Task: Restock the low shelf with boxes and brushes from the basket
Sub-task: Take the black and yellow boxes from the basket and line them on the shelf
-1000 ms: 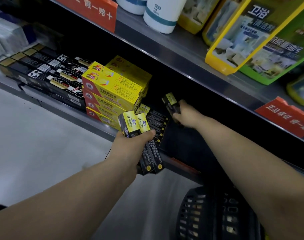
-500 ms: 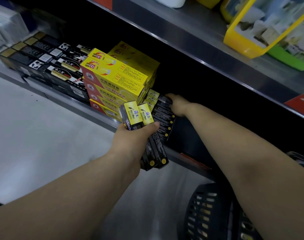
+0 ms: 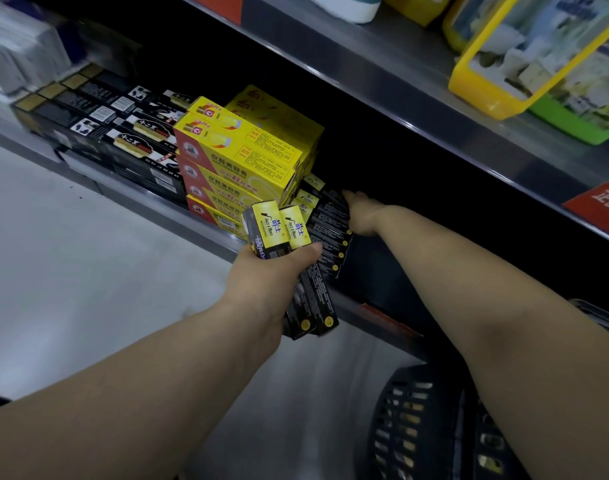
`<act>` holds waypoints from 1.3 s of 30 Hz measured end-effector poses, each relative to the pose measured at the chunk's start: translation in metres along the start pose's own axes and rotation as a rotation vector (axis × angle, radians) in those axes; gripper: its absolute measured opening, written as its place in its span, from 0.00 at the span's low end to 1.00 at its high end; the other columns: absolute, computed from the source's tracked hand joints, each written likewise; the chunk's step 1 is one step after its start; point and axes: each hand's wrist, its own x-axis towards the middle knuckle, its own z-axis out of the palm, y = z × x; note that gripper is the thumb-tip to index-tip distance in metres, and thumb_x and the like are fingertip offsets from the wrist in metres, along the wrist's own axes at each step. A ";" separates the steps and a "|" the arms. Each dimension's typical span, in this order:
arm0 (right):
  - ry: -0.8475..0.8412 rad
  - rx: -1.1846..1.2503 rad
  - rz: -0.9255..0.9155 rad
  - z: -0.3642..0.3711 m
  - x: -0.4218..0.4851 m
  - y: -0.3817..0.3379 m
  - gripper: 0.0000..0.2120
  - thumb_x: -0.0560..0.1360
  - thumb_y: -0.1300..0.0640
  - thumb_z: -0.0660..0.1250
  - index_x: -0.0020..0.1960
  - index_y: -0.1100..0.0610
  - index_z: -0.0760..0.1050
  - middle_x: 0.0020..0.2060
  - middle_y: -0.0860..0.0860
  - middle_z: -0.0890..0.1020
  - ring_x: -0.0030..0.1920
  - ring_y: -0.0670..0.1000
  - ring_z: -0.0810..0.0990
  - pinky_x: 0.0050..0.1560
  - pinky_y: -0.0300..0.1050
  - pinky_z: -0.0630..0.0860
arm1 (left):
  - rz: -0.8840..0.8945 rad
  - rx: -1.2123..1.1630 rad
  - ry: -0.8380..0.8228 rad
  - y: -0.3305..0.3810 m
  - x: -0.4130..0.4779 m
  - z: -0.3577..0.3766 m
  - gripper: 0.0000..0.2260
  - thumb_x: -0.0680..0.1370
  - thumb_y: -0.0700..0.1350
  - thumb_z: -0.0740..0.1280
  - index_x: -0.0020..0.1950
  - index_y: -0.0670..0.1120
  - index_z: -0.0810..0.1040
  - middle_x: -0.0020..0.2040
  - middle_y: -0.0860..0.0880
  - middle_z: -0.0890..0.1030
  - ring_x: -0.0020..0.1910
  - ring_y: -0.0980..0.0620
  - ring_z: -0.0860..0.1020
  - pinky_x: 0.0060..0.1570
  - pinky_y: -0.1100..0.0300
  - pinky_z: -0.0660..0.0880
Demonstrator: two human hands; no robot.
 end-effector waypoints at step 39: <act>-0.067 0.171 -0.056 -0.007 -0.050 0.001 0.23 0.78 0.64 0.59 0.72 0.58 0.62 0.65 0.58 0.72 0.63 0.56 0.73 0.60 0.42 0.69 | 0.029 0.024 -0.005 -0.003 -0.003 0.008 0.22 0.69 0.47 0.75 0.61 0.48 0.74 0.51 0.49 0.82 0.45 0.52 0.80 0.33 0.60 0.71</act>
